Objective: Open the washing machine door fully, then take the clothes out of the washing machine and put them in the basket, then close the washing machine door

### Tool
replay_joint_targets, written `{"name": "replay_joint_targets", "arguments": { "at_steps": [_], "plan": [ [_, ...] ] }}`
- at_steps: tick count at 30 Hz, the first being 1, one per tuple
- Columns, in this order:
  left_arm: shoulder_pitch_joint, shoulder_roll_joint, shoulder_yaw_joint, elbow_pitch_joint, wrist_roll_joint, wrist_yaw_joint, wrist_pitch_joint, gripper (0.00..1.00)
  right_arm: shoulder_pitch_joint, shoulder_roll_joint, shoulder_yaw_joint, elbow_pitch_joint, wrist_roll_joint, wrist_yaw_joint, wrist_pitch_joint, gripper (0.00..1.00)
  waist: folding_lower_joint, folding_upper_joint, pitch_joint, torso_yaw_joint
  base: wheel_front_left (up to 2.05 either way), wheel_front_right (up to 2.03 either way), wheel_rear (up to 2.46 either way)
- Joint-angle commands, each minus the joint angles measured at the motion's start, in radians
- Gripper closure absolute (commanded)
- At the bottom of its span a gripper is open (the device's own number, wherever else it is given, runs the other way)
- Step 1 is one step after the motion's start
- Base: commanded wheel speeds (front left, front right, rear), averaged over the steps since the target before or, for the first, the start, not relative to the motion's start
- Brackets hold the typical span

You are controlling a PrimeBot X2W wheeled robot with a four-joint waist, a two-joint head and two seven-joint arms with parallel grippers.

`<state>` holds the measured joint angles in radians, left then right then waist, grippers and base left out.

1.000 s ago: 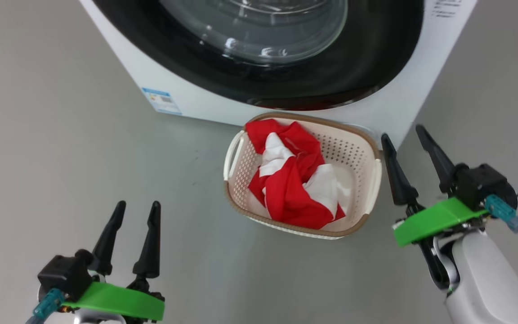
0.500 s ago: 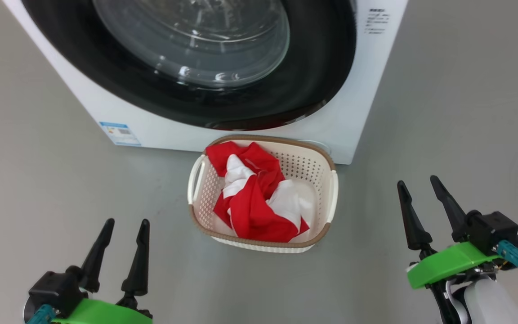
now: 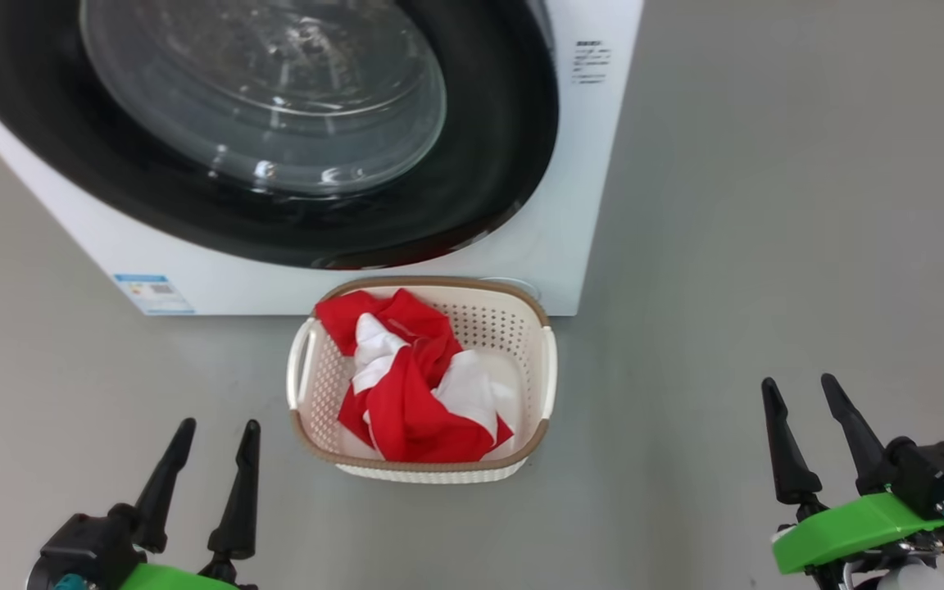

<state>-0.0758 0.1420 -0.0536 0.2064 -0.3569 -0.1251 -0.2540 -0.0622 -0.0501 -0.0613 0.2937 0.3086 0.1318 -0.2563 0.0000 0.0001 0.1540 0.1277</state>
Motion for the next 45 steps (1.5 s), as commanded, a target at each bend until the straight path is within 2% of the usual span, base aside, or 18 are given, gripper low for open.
{"name": "replay_joint_targets", "arguments": {
  "at_steps": [1, 15, 34, 35, 40, 45],
  "plan": [
    [-0.002, 0.027, 0.04, -0.027, 0.013, -0.006, -0.008, 0.0, 0.008, 0.0, 0.009, -0.031, 0.009, -0.001, -0.006, 0.0, 0.0, -0.0001, -0.012, -0.022, 0.0, 0.0, 0.0],
    [0.02, 0.033, 0.035, -0.039, 0.023, -0.006, -0.008, 0.0, 0.069, 0.0, -0.03, -0.051, 0.019, -0.001, -0.006, 0.0, 0.0, -0.0001, -0.027, -0.057, 0.0, 0.0, 0.0],
    [0.025, 0.028, 0.035, -0.054, -0.013, -0.006, -0.008, 0.0, 0.07, 0.0, -0.031, -0.054, 0.02, -0.001, -0.006, 0.0, 0.0, -0.0001, -0.029, -0.058, 0.0, 0.0, 0.0],
    [0.035, 0.005, -0.001, -0.023, -0.01, 0.0, 0.0, 1.0, 0.078, 0.012, -0.052, -0.024, 0.016, 0.0, 0.001, 1.0, 0.0, -0.0001, -0.029, -0.058, 0.0, 0.0, 0.0],
    [0.038, -0.026, -0.017, 0.039, -0.011, 0.002, 0.008, 1.0, 0.08, 0.033, -0.05, 0.042, 0.017, 0.0, 0.002, 1.0, 0.0, -0.0001, -0.029, -0.058, 0.0, 0.0, 0.0],
    [0.038, -0.028, -0.014, 0.038, -0.061, 0.001, 0.019, 1.0, 0.079, 0.032, -0.05, 0.037, 0.066, 0.0, 0.015, 1.0, 0.0013, -0.0001, -0.034, -0.06, 0.0, 0.0, 0.0]
  ]
}}
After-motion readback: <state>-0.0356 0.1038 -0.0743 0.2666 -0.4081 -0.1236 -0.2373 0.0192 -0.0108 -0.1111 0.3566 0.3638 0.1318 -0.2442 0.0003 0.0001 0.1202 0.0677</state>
